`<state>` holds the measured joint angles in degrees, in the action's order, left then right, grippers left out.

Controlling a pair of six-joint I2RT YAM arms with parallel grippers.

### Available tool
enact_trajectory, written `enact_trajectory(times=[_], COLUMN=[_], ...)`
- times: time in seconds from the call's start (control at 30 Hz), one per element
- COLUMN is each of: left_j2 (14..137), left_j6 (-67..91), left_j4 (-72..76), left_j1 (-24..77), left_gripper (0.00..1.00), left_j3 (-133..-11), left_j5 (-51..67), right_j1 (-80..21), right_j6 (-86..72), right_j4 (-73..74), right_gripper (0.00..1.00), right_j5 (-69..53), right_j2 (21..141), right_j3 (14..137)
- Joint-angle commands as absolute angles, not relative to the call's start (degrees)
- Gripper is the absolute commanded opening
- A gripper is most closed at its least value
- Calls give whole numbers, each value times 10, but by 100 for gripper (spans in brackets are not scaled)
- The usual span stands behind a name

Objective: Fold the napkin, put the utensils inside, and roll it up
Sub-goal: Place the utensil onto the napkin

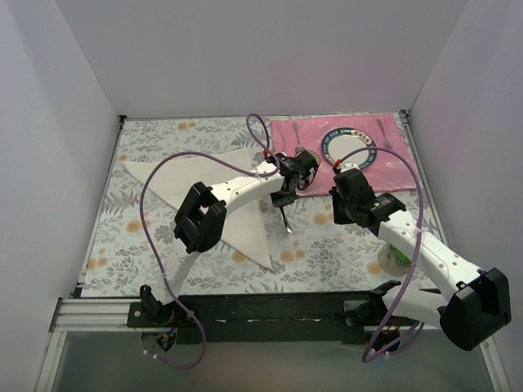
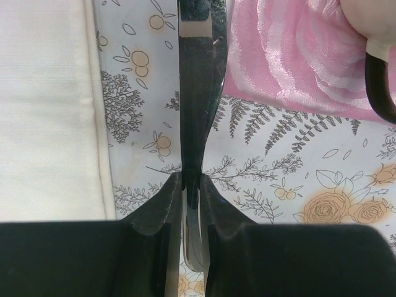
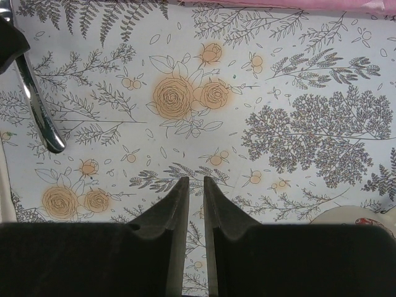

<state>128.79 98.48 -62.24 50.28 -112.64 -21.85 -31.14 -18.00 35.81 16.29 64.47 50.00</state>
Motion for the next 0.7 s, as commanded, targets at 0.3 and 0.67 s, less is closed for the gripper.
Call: enact_trajectory(times=[0.3,0.67], left_j2=[1110,941], left_j6=[978,948], left_j4=[-671,-610], left_j1=[440,274], left_gripper=[0,0], left_j3=[-1041,-834], left_j5=[-273,-215], right_j1=[-308,-309], right_j6=[-175,-174], right_j4=[337,335], right_gripper=[23,23], right_j5=[155,142], right_j2=[637,643], right_j3=[493,493])
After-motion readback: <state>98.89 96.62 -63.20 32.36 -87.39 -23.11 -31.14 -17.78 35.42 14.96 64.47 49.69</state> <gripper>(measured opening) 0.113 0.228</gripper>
